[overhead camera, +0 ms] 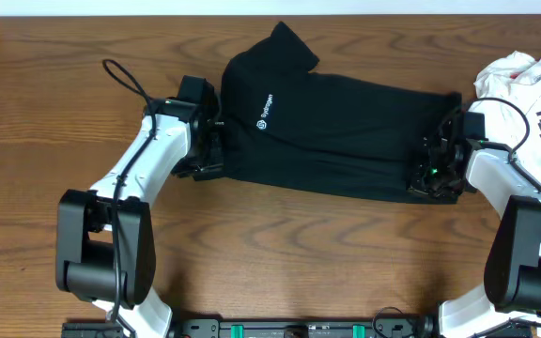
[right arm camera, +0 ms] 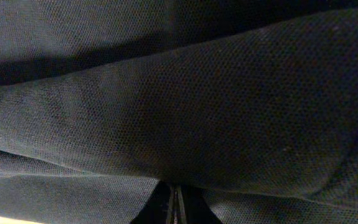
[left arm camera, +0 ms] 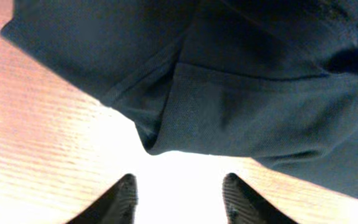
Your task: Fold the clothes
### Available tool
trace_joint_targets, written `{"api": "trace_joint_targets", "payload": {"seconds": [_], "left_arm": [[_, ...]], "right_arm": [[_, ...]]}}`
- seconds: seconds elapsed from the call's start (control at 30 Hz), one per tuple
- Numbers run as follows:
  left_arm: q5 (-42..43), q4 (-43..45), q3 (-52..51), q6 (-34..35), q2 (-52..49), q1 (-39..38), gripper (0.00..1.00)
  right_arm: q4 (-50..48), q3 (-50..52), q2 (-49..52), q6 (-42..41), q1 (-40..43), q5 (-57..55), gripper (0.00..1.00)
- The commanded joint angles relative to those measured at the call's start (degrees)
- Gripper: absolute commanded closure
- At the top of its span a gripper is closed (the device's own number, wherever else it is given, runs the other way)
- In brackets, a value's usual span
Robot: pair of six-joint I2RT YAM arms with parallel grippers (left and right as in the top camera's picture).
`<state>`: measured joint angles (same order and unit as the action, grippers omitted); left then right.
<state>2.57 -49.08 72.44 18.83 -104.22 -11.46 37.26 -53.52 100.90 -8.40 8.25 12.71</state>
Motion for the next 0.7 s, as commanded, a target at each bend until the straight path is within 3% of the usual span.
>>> {"api": "trace_joint_targets", "payload": {"seconds": [0.0, 0.23, 0.43, 0.47, 0.57, 0.67], "left_arm": [[-0.7, -0.4, -0.3, -5.4, -1.3, -0.2, 0.43], [-0.7, 2.3, -0.3, -14.0, -4.0, -0.2, 0.43], [-2.2, 5.2, -0.3, -15.4, -6.3, -0.2, 0.43], [-3.3, 5.3, -0.3, -15.4, -6.6, -0.2, 0.46], [-4.9, 5.0, -0.3, -15.4, -7.0, -0.2, 0.69], [-4.8, 4.9, -0.3, -15.4, -7.0, -0.2, 0.75]], "right_arm": [[0.6, 3.7, 4.1, 0.9, 0.8, -9.5, 0.93], [0.5, 3.7, 4.1, 0.7, 0.8, -9.4, 0.89], [0.5, 3.7, 4.1, 0.8, 0.8, -9.5, 0.83], [0.5, 3.7, 4.1, 0.7, 0.8, -9.5, 0.82], [0.5, 3.7, 4.1, 0.8, 0.8, -9.5, 0.80], [0.4, 3.7, 4.1, 0.8, 0.8, -9.5, 0.80]]}}
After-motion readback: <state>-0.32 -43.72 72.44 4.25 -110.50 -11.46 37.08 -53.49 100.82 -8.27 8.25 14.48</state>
